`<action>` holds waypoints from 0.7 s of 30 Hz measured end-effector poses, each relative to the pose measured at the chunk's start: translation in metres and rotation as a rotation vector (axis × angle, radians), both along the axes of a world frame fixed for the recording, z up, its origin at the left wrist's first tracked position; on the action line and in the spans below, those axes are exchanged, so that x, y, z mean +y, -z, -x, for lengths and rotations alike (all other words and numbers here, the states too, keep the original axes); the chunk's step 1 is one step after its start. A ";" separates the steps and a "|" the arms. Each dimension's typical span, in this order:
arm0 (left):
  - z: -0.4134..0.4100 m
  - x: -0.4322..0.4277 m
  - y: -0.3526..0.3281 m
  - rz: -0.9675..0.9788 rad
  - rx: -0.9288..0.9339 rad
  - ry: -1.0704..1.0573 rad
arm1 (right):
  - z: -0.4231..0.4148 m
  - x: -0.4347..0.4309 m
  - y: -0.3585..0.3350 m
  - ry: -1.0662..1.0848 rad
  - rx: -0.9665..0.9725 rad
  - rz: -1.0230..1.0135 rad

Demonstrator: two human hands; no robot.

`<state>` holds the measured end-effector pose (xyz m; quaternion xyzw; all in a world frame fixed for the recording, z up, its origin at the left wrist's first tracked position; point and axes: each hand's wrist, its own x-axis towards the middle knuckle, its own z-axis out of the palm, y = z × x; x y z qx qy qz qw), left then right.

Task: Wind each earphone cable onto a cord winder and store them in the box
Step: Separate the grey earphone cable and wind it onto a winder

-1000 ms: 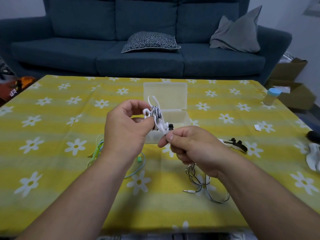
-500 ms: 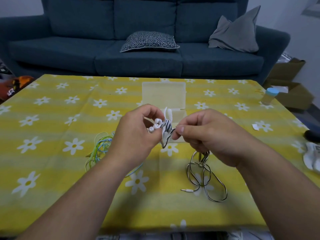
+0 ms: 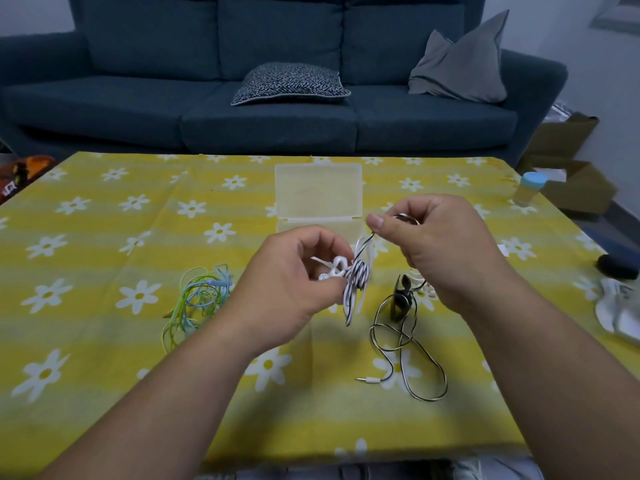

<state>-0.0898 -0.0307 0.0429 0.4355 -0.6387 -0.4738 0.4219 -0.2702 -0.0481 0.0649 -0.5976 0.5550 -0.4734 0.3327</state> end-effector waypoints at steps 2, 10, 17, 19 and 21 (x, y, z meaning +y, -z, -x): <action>0.000 0.000 -0.001 -0.008 0.017 -0.011 | -0.001 0.000 0.001 0.010 -0.005 0.008; -0.003 0.000 -0.002 -0.059 0.040 -0.030 | -0.006 0.001 -0.002 0.008 -0.070 0.013; -0.007 -0.002 -0.001 -0.083 0.007 -0.036 | -0.004 0.000 -0.001 0.005 -0.125 -0.001; -0.006 0.000 -0.002 -0.086 -0.010 -0.011 | -0.006 0.001 0.000 -0.014 -0.104 0.001; -0.004 0.002 -0.002 -0.090 -0.018 0.007 | -0.009 0.003 -0.001 -0.041 -0.092 0.013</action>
